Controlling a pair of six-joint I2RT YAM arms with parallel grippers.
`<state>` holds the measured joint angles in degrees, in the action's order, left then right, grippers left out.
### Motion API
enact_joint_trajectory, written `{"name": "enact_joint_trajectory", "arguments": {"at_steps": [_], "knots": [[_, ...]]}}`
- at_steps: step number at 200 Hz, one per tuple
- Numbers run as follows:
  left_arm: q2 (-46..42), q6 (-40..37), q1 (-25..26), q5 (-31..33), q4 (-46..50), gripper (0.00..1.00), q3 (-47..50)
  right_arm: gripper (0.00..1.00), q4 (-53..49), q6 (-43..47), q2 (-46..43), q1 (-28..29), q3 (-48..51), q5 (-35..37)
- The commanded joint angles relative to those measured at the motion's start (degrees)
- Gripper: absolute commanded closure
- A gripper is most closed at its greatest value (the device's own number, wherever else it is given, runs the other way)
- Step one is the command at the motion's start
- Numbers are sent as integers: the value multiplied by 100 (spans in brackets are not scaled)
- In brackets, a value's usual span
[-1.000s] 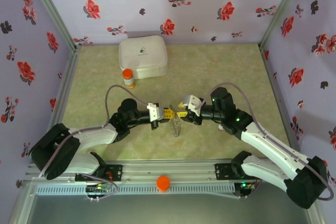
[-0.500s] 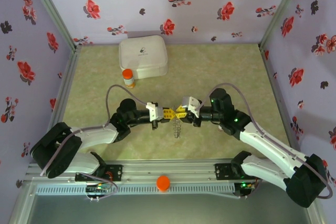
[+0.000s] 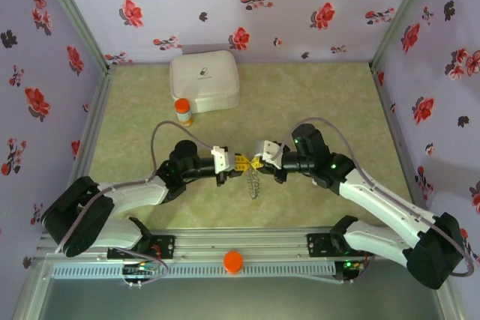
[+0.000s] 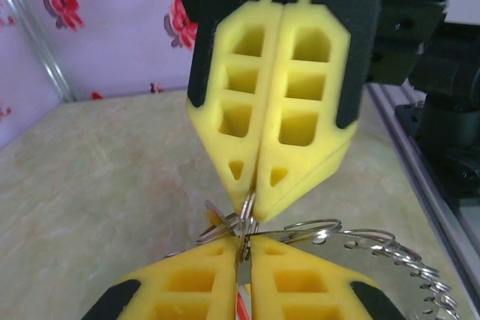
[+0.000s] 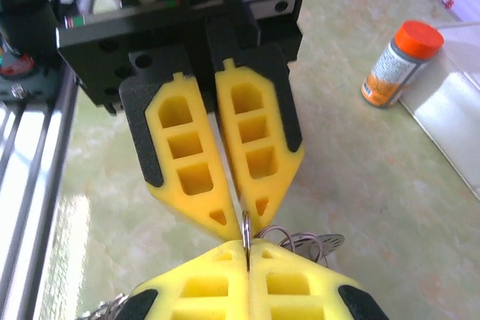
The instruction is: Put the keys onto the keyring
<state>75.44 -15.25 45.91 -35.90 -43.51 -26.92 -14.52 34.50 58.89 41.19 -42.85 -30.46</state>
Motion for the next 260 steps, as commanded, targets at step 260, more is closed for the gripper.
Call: {"name": "enact_joint_trajectory", "arguments": {"at_steps": [260], "knots": [[98, 125, 163, -138, -1421, 100, 372, 76, 102, -392, -4, -254, 57, -793]]}}
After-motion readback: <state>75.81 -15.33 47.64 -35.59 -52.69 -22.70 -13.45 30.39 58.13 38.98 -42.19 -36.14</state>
